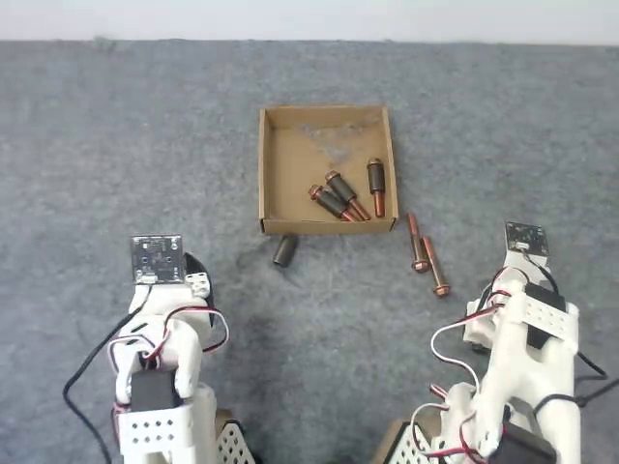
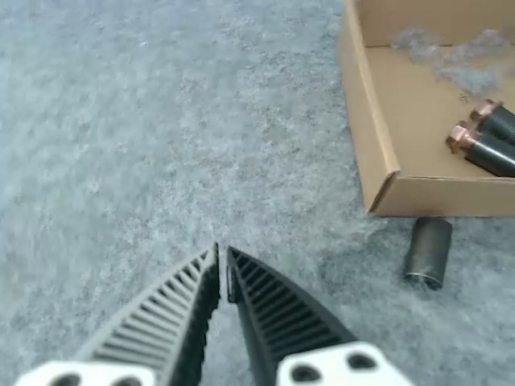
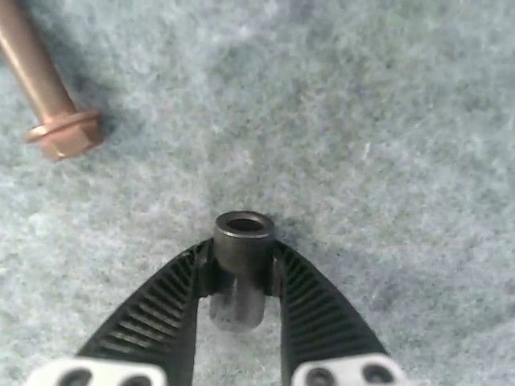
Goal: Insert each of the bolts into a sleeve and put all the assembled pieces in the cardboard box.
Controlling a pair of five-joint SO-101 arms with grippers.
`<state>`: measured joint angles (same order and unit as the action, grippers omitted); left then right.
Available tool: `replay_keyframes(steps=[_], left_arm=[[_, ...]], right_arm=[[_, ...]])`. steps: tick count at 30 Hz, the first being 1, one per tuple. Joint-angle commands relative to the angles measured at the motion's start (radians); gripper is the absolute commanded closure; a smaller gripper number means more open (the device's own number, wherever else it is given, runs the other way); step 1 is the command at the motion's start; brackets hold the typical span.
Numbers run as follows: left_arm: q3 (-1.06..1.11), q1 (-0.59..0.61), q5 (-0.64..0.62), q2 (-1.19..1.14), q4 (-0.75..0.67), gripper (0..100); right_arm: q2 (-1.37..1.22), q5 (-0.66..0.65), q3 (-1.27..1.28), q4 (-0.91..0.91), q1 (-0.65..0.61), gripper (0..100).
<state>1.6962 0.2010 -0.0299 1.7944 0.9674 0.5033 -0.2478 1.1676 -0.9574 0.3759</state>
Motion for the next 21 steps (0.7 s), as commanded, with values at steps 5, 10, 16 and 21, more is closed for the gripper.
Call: replay_keyframes(steps=[5,10,16,21], left_arm=[[-0.186,-0.110,-0.011,0.015,0.049,99],[-0.240,-0.193,-0.011,-0.012,0.080,99],[-0.380,-0.267,-0.011,-0.290,0.081,99],[-0.532,-0.384,-0.015,-0.537,0.077,99]], right_arm=[[-0.005,0.014,-0.040,0.013,-0.016,99.1],[-0.005,0.014,-0.040,0.015,-0.016,99.1],[-0.007,0.014,-0.040,0.036,-0.016,99.1],[-0.007,0.014,-0.041,0.036,-0.016,99.1]])
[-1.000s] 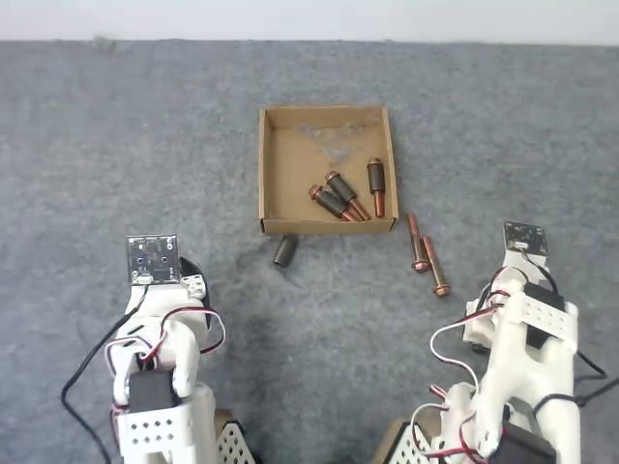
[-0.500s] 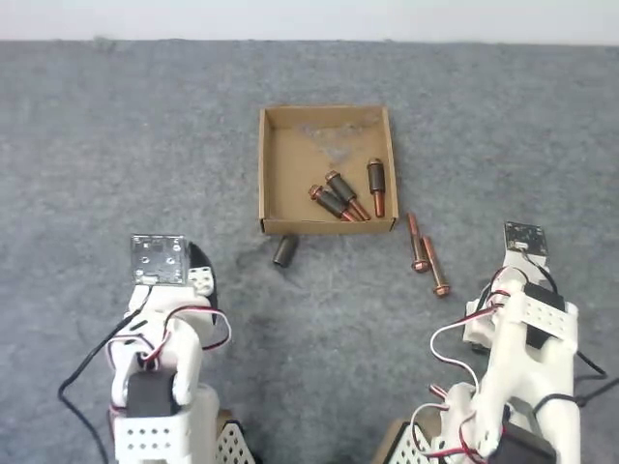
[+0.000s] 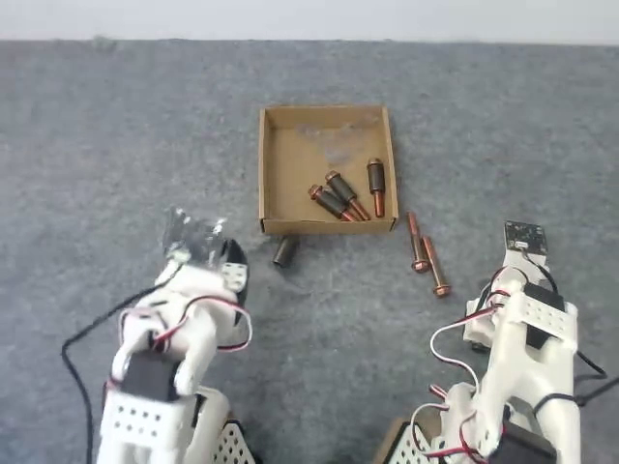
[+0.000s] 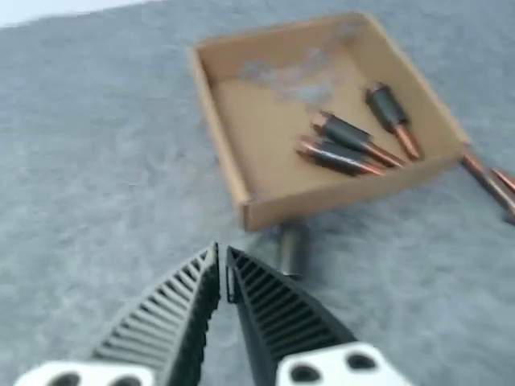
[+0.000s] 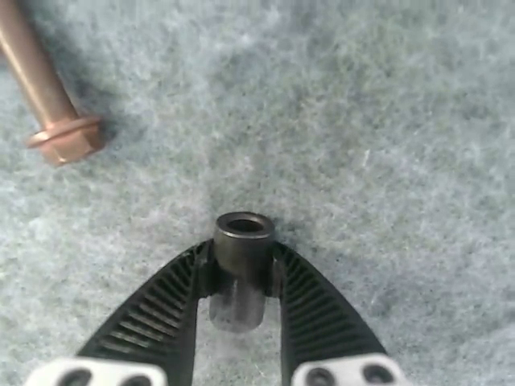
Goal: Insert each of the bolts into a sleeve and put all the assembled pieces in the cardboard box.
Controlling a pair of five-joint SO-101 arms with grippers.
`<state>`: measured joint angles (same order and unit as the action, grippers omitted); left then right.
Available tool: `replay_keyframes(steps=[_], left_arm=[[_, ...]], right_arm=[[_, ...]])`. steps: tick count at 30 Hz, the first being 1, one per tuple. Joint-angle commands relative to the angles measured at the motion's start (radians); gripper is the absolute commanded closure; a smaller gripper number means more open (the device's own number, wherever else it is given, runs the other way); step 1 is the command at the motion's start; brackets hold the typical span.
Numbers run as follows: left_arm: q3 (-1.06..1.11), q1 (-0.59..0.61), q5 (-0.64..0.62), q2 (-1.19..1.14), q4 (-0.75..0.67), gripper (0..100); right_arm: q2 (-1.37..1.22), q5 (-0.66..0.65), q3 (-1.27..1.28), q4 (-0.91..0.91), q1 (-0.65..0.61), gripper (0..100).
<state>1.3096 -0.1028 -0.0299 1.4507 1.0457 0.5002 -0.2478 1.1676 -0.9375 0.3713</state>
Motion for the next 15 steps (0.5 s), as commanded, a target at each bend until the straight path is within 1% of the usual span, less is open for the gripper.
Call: replay_keyframes(steps=[1,8,15], left_arm=[[-0.173,-0.103,-0.015,-0.236,-0.003,99],[-0.303,-0.242,-0.017,-0.514,-0.114,99],[-0.444,-0.373,-0.008,-0.806,-0.158,99]], right_arm=[[-0.004,0.014,-0.041,0.016,-0.012,99.1],[-0.004,0.014,-0.041,0.016,-0.010,99.1],[-0.004,0.014,-0.044,0.024,-0.012,99.1]])
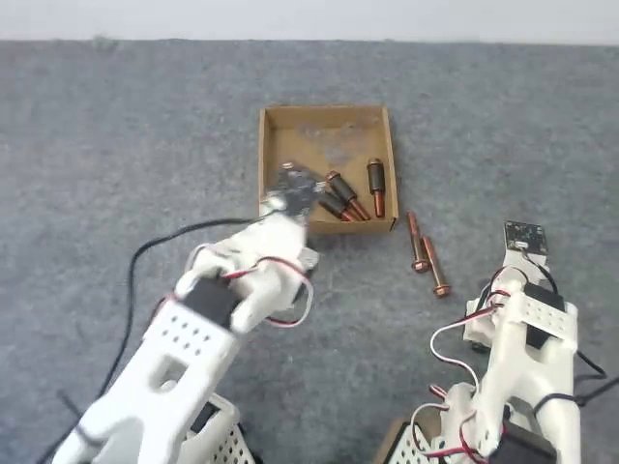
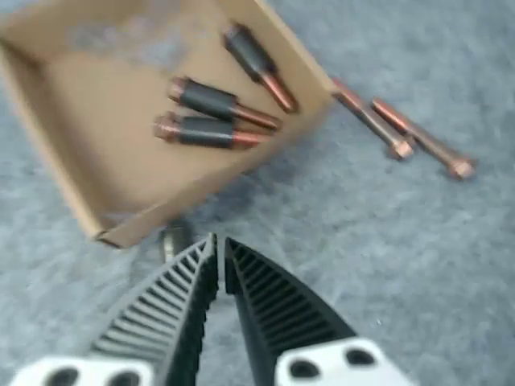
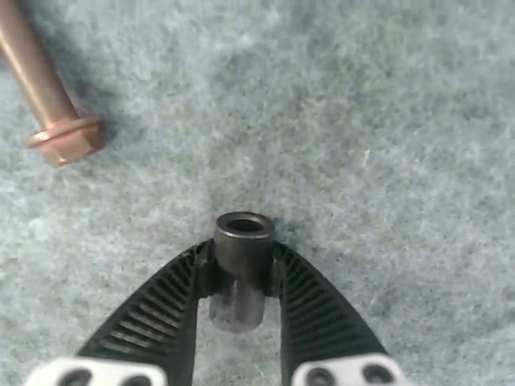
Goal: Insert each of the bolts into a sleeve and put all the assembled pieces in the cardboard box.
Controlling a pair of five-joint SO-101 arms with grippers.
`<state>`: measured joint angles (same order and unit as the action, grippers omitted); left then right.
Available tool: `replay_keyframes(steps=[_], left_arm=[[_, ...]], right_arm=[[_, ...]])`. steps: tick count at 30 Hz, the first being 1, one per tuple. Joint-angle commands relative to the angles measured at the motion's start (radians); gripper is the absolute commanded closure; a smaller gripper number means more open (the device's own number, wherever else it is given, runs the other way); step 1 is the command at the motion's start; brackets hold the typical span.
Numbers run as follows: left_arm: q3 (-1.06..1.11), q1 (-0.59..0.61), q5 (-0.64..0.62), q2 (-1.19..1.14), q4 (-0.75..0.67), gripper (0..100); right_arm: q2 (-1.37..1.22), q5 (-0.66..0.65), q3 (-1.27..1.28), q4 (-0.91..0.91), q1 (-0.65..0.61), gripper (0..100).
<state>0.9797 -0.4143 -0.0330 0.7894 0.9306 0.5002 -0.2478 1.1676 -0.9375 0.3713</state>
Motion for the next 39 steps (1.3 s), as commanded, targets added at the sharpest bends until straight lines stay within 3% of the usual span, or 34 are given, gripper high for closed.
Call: replay_keyframes(steps=[1,6,10,13,19,22,27,31,37,39], left_arm=[[-0.131,-0.074,-0.002,-0.184,-0.066,99],[-0.173,-0.103,0.195,-0.354,-0.255,99],[-0.209,-0.132,0.187,-0.480,-0.374,99],[-0.311,-0.157,0.098,-0.588,-0.379,99],[-0.559,-0.218,-0.233,-0.872,-0.379,99],[-0.664,-0.264,-0.341,-1.008,-0.377,99],[-0.788,-0.285,-0.358,-1.157,-0.377,99],[-0.829,-0.235,-0.362,-1.178,-0.377,98],[-0.868,-0.229,-0.460,-1.208,-0.319,84],[-0.883,-0.226,-0.473,-1.212,-0.290,83]], right_arm=[[-0.005,0.015,-0.044,0.027,-0.012,99.1],[-0.005,0.025,-0.044,0.028,-0.013,99.1],[-0.005,0.049,-0.046,0.030,-0.013,99.1],[-0.004,0.054,-0.046,0.036,-0.013,99.1],[-0.004,0.054,-0.046,0.038,-0.013,99.1],[-0.004,0.054,-0.046,0.038,-0.012,99.1],[-0.002,0.051,-0.046,0.038,-0.012,99.1],[-0.002,0.049,-0.046,0.038,-0.012,99.1],[-0.002,0.049,-0.046,0.039,-0.012,99.1],[-0.002,0.049,-0.046,0.039,-0.012,99.1]])
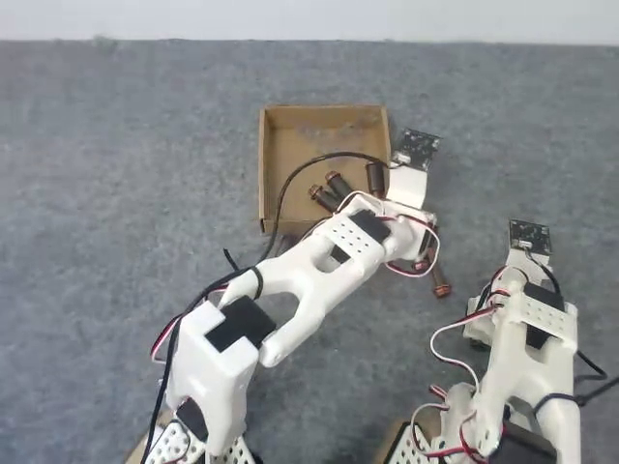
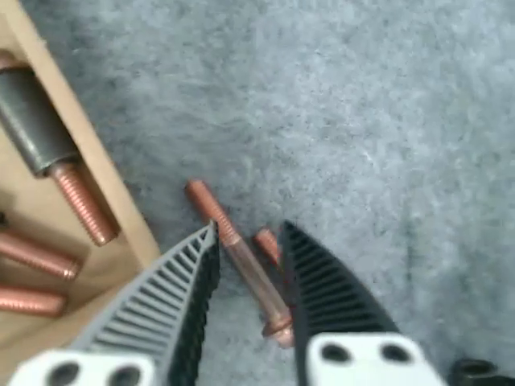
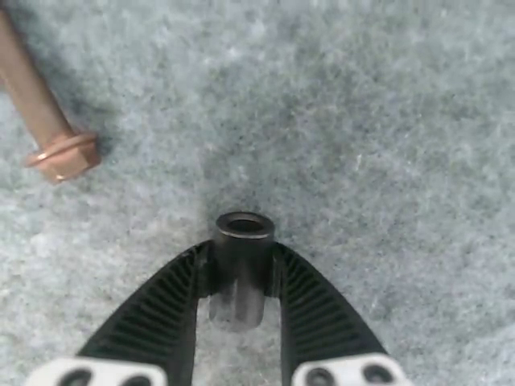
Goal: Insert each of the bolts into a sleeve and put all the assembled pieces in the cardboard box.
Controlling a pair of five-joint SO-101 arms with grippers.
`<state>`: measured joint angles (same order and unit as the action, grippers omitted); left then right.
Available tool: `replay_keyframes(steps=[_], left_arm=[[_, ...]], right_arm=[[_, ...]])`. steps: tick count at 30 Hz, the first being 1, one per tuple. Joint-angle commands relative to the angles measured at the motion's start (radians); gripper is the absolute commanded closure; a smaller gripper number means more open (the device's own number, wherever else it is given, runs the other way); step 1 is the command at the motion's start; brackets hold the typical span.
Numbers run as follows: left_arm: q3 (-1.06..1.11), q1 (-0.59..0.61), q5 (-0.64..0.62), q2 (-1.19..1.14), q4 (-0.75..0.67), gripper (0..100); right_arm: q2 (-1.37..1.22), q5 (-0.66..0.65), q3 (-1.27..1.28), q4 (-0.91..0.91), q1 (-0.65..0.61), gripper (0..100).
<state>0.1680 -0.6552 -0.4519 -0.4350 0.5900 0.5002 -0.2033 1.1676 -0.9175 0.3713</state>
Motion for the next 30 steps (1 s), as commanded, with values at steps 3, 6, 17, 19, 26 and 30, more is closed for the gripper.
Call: replay_keyframes(steps=[3,6,17,19,26,30], left_arm=[[-0.102,0.015,-0.054,-0.021,0.058,83],[-0.203,0.026,-0.057,-0.080,0.157,83],[-0.742,0.031,-0.058,-0.402,0.594,93],[-0.773,0.032,-0.058,-0.419,0.628,93],[-0.776,0.032,-0.052,-0.417,0.666,93],[-0.777,0.032,-0.049,-0.413,0.704,91]], right_arm=[[-0.002,0.005,-0.046,0.019,-0.012,99.1],[-0.002,0.005,-0.046,0.019,-0.012,99.1],[-0.002,0.005,-0.046,0.022,-0.013,99.1],[-0.002,0.005,-0.046,0.022,-0.013,99.1],[-0.002,0.005,-0.046,0.024,-0.013,99.1],[-0.002,0.005,-0.046,0.024,-0.013,99.1]])
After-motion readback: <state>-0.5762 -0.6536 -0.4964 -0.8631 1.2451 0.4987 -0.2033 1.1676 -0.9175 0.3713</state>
